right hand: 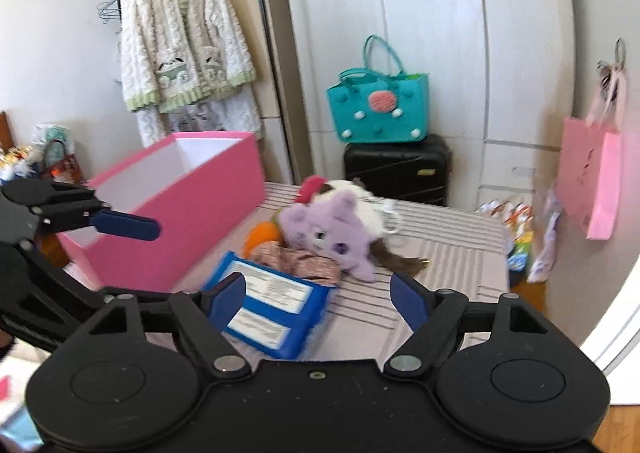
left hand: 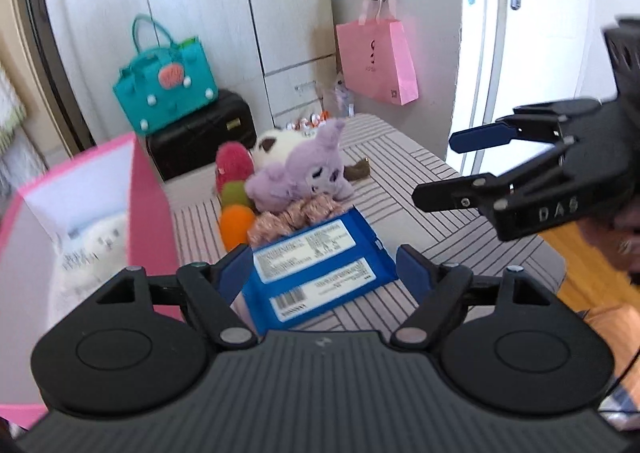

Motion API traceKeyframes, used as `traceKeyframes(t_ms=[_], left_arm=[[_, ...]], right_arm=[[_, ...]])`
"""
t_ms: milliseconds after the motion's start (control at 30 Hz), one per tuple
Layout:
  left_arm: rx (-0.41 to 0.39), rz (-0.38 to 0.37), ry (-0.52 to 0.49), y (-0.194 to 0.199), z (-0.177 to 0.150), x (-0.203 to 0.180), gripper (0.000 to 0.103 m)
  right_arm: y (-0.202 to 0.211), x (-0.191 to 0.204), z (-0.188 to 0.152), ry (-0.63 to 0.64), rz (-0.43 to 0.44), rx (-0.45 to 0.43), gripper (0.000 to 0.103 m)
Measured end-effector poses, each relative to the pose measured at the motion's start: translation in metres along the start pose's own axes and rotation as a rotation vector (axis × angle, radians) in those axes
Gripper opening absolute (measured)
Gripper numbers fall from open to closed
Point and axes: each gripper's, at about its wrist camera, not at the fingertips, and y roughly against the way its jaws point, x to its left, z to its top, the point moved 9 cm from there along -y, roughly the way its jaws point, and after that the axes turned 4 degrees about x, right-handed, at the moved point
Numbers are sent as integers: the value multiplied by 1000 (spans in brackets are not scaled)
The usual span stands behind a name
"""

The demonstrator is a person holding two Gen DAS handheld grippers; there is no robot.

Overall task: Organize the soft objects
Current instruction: 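Move the left gripper back to the blue wet-wipe pack and grasp it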

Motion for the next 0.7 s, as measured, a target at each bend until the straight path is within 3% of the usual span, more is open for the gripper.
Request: traceKeyframes(t_ms=[100,167,333,633,700], left_arm=[[17,-16,56,-14,-3,3,87],[22,-3,85,-22,-3,5,87],[22,32,121,-39,0,12,89],[70,24,176,-64,0,22,89],[74,9,210,-66,-1,25,89]], right_arm=[[-6,-10,-12,48,-50,-44,83],[-10,-12,-19,69,-55,-41,83],[-28,-9,-35,130,-2,85,81],[-49,2,-40,38,62,118,81],[-55,5,-41,37,30,135,81]])
